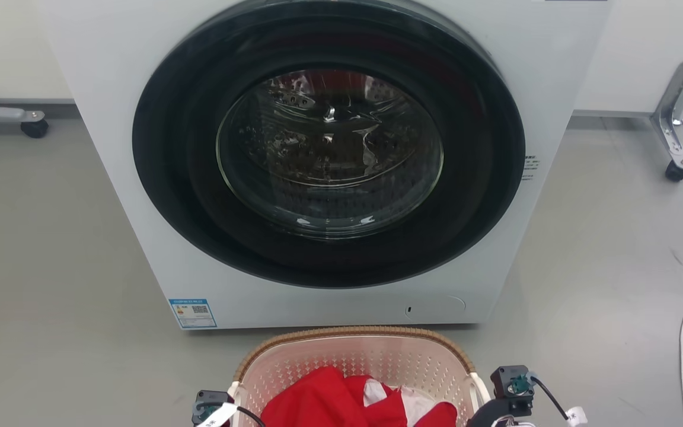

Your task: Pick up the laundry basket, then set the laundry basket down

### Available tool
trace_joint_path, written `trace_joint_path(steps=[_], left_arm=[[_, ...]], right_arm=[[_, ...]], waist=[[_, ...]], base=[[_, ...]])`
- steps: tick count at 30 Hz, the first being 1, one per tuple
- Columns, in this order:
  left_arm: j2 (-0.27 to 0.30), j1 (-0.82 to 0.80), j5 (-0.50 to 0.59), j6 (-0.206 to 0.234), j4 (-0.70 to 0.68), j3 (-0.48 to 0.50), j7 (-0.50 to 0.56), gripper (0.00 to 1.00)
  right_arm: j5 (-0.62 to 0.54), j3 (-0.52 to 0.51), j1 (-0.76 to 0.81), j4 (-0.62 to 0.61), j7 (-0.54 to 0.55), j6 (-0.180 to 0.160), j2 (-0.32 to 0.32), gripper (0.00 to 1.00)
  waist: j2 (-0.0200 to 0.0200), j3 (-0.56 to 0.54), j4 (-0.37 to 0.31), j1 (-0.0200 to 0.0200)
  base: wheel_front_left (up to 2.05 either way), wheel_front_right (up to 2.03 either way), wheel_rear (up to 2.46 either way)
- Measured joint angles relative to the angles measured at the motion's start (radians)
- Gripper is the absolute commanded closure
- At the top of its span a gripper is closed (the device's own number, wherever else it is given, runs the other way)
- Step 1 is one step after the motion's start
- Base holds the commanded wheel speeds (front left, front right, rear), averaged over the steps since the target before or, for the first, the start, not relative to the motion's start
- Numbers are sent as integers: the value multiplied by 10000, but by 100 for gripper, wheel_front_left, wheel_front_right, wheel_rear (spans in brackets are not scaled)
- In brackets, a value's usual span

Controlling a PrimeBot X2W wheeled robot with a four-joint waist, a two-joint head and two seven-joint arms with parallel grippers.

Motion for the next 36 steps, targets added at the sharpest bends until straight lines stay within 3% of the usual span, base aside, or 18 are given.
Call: trace_joint_path(steps=[20,36], left_arm=[[77,-1654,0,77,86,293,-499,100],[19,-2760,-10,178,44,520,-938,100]], right_arm=[[-142,88,-2011,151,-238,0,0,100],[-318,58,-3244,523,-639,15,-4,100]], waist=[[1,1908,-94,2],[2,4232,-73,2]], base=[[0,0,0],[0,0,0]])
